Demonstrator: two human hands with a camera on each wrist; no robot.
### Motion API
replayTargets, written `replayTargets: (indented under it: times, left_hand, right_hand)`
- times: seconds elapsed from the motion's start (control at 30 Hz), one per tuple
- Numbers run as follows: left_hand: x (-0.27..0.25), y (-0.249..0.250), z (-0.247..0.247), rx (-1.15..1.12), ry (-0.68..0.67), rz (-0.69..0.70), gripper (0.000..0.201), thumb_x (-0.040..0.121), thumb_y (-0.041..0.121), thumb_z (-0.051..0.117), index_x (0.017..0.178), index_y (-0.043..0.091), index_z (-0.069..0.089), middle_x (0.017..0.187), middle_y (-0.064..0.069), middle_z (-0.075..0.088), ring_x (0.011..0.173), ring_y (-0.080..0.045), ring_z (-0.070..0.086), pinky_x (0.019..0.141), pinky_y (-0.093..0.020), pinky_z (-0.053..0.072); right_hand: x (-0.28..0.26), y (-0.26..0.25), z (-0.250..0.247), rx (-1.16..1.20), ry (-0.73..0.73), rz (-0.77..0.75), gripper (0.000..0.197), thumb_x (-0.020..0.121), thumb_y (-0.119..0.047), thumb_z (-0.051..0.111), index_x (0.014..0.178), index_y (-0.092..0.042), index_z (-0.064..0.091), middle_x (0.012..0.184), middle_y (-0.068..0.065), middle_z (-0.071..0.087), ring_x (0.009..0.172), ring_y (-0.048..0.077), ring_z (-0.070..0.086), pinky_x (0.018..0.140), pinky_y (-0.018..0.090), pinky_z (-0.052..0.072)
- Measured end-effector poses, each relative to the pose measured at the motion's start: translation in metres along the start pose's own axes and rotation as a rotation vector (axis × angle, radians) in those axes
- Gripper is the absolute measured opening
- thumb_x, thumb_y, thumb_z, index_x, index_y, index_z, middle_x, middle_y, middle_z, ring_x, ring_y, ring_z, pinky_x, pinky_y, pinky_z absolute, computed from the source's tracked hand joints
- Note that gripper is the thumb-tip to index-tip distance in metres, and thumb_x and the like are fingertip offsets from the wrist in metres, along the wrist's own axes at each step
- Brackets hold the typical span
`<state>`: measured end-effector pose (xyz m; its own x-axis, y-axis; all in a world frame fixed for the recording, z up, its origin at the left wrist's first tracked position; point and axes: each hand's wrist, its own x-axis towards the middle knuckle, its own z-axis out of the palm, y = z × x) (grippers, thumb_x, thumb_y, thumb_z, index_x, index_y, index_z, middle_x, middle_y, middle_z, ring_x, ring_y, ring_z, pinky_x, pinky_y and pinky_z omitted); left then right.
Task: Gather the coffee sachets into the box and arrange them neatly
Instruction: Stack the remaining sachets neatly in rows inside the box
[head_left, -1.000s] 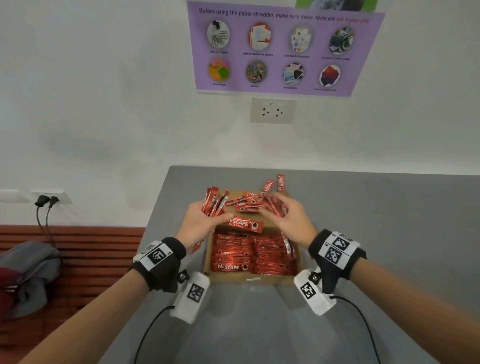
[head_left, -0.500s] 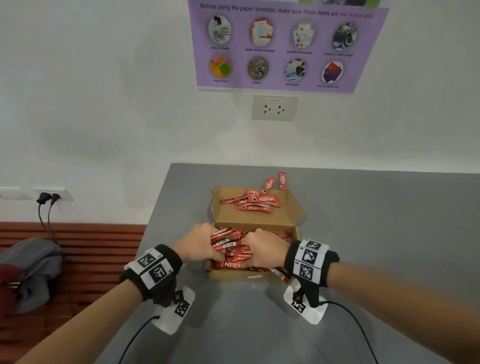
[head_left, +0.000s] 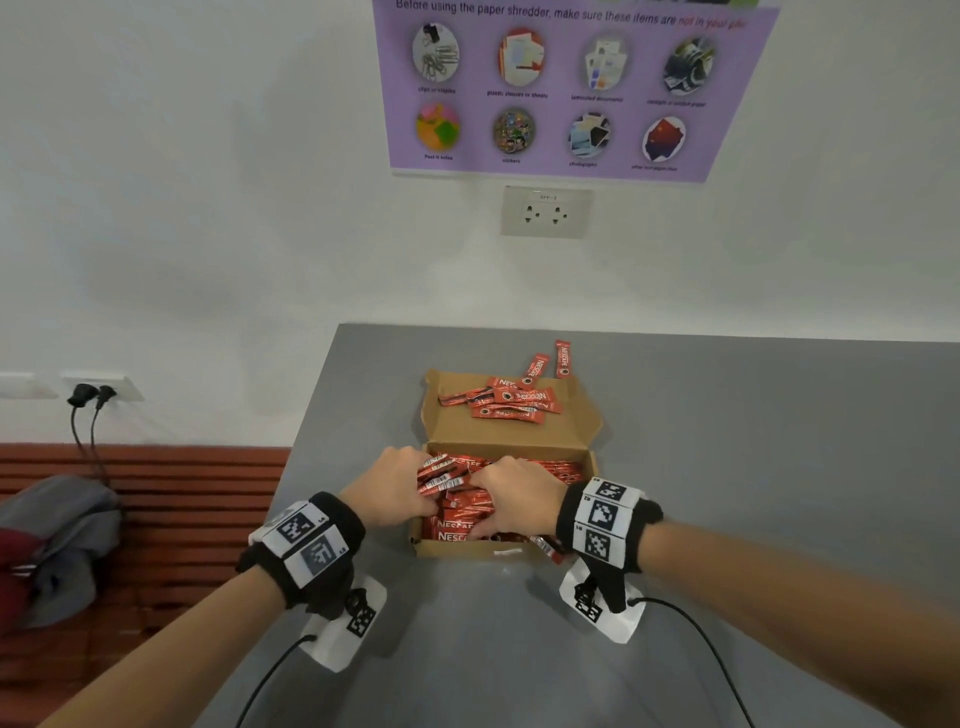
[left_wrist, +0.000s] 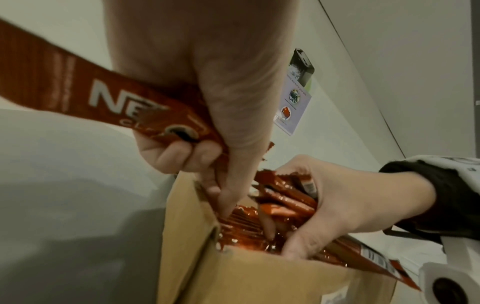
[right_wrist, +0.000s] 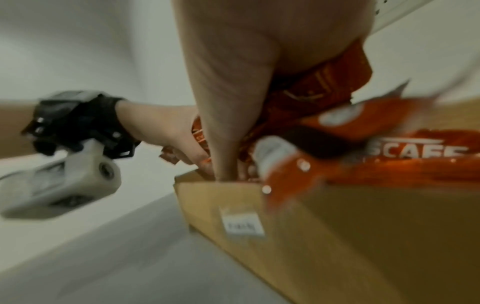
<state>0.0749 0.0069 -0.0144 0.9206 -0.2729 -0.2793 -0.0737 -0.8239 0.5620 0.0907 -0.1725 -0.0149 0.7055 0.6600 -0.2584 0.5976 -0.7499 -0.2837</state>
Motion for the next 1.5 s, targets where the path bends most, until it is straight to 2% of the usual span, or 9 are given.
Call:
replayTargets:
  times: [0.17, 0.33, 0.5, 0.77, 0.9, 1.0, 1.23, 1.37, 1.5]
  left_hand:
    - [0.002, 0.002, -0.001, -0.067, 0.030, 0.007, 0.028, 0.077, 0.019, 0.074, 0.100, 0.012, 0.060, 0.099, -0.001, 0.067, 0.079, -0.005, 0.057, 0.067, -0.011, 0.043]
    - [0.001, 0.008, 0.000, -0.194, 0.082, 0.003, 0.024, 0.081, 0.013, 0.069, 0.069, 0.021, 0.049, 0.070, 0.007, 0.059, 0.059, -0.002, 0.055, 0.052, -0.008, 0.042]
    - [-0.002, 0.016, -0.003, -0.572, -0.072, 0.017, 0.012, 0.085, 0.014, 0.067, 0.083, 0.007, 0.057, 0.066, -0.006, 0.064, 0.046, -0.008, 0.060, 0.050, -0.017, 0.050]
    - [0.001, 0.032, 0.000, -0.846, -0.111, 0.032, 0.012, 0.090, 0.018, 0.060, 0.098, 0.011, 0.060, 0.088, -0.015, 0.068, 0.063, -0.023, 0.069, 0.054, -0.026, 0.056]
    - [0.003, 0.022, -0.004, -0.888, 0.041, -0.118, 0.018, 0.094, 0.020, 0.053, 0.104, 0.005, 0.059, 0.095, -0.017, 0.063, 0.046, -0.011, 0.060, 0.043, -0.018, 0.048]
    - [0.005, 0.019, -0.005, -1.037, -0.104, -0.189, 0.026, 0.096, 0.023, 0.049, 0.104, 0.000, 0.058, 0.084, -0.018, 0.069, 0.039, -0.007, 0.048, 0.038, -0.015, 0.041]
    - [0.002, 0.010, -0.011, -0.961, 0.135, -0.133, 0.013, 0.089, 0.014, 0.059, 0.092, 0.001, 0.059, 0.054, 0.004, 0.057, 0.037, -0.003, 0.037, 0.037, -0.014, 0.031]
    - [-0.006, 0.008, -0.009, -0.733, 0.238, -0.093, 0.019, 0.085, 0.015, 0.065, 0.094, -0.001, 0.060, 0.044, 0.012, 0.056, 0.035, -0.001, 0.046, 0.039, -0.014, 0.035]
    - [-0.015, 0.014, -0.004, -0.700, 0.146, -0.057, 0.013, 0.085, 0.012, 0.065, 0.085, 0.002, 0.057, 0.049, 0.009, 0.058, 0.036, 0.000, 0.048, 0.039, -0.012, 0.034]
  right_hand:
    - [-0.003, 0.005, -0.007, -0.065, -0.054, -0.001, 0.047, 0.073, -0.036, 0.076, 0.111, -0.013, 0.063, 0.105, 0.006, 0.068, 0.094, 0.025, 0.063, 0.078, 0.033, 0.051]
    - [-0.003, 0.007, -0.009, 0.050, 0.012, 0.014, 0.022, 0.082, -0.026, 0.069, 0.099, -0.014, 0.063, 0.092, 0.002, 0.066, 0.086, 0.022, 0.064, 0.066, 0.026, 0.048]
    - [-0.017, 0.025, -0.033, 0.513, 0.495, 0.054, 0.029, 0.087, -0.026, 0.065, 0.114, -0.015, 0.059, 0.095, -0.007, 0.066, 0.082, 0.007, 0.065, 0.075, 0.018, 0.052]
    - [-0.020, 0.024, -0.030, 0.567, 0.581, 0.017, 0.034, 0.078, -0.019, 0.074, 0.110, -0.013, 0.062, 0.093, -0.008, 0.067, 0.079, 0.000, 0.061, 0.074, 0.010, 0.045]
    - [-0.022, 0.028, -0.032, 0.562, 0.684, 0.067, 0.051, 0.075, -0.024, 0.076, 0.122, -0.013, 0.059, 0.107, -0.007, 0.066, 0.093, 0.000, 0.060, 0.084, 0.007, 0.042]
    - [-0.020, 0.024, -0.028, 0.534, 0.715, 0.009, 0.043, 0.075, -0.026, 0.076, 0.113, -0.009, 0.064, 0.102, -0.003, 0.069, 0.089, -0.001, 0.062, 0.083, 0.015, 0.048]
    - [-0.022, 0.038, -0.019, 0.385, 0.554, -0.195, 0.036, 0.078, -0.005, 0.070, 0.113, -0.015, 0.065, 0.112, -0.008, 0.062, 0.103, 0.003, 0.058, 0.093, 0.018, 0.045]
    - [-0.028, 0.035, -0.019, 0.650, 0.573, -0.041, 0.024, 0.085, -0.017, 0.067, 0.108, -0.012, 0.065, 0.099, -0.005, 0.067, 0.087, 0.003, 0.062, 0.080, 0.017, 0.050]
    - [-0.024, 0.022, -0.014, 0.553, 0.271, -0.023, 0.012, 0.083, -0.025, 0.069, 0.084, -0.015, 0.063, 0.074, -0.009, 0.062, 0.057, -0.004, 0.055, 0.056, 0.013, 0.045]
